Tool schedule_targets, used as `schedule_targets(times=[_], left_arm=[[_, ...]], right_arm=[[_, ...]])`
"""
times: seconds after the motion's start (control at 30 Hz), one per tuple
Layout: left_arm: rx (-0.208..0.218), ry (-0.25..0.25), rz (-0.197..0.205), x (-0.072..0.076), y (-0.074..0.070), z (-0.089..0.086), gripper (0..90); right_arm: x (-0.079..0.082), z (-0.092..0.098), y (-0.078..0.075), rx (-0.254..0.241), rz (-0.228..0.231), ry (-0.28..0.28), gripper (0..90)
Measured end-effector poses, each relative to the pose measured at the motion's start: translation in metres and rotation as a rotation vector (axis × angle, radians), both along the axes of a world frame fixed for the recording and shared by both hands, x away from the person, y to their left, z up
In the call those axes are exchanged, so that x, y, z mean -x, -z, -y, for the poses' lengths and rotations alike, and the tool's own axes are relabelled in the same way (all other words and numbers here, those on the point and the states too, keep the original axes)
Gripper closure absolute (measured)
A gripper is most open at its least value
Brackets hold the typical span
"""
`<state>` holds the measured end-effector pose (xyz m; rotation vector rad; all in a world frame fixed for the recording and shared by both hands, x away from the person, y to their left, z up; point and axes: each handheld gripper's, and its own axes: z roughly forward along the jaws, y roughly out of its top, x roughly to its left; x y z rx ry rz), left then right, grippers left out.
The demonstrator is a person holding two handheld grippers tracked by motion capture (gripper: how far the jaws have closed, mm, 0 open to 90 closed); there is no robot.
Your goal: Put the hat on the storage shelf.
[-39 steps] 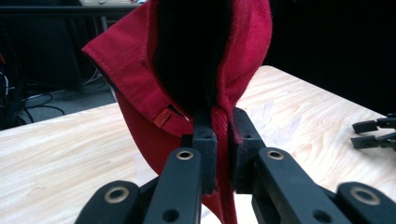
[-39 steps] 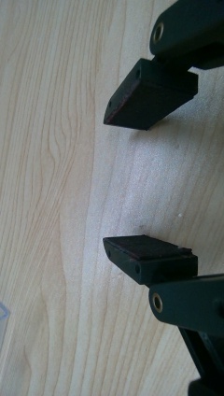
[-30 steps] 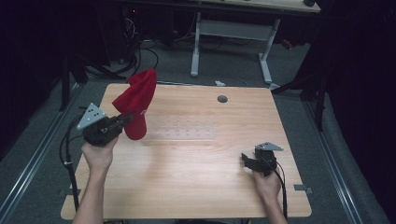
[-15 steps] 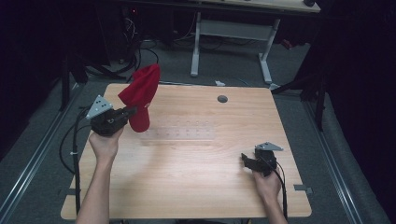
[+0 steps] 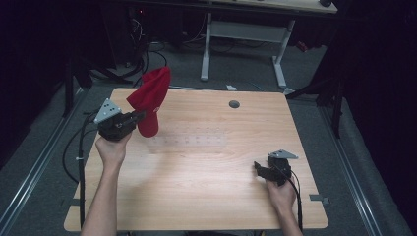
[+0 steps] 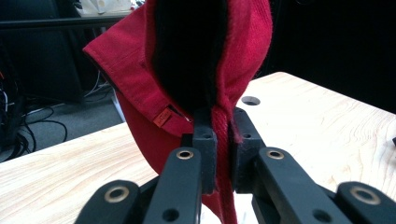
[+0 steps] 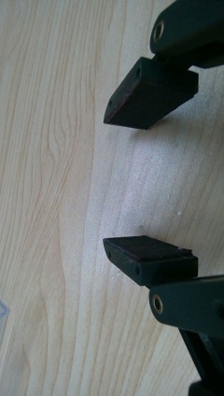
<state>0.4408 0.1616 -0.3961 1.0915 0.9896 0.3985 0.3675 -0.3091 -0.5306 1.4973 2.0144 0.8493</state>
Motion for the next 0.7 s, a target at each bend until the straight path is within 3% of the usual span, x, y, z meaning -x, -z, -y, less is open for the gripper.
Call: schedule_targets(times=[0.27,0.5,0.7], left_arm=[[0.004,-0.002,-0.023,0.001,0.014,-0.005,83.4],[0.013,-0.005,-0.011,0.006,0.017,-0.006,83.2],[0.013,-0.002,-0.025,0.008,0.018,-0.013,83.1]], right_arm=[[0.000,0.000,0.000,0.001,0.000,-0.002,34.8],[0.000,0.000,0.000,0.001,0.000,-0.002,34.7],[0.000,0.000,0.000,0.000,0.000,-0.003,34.7]])
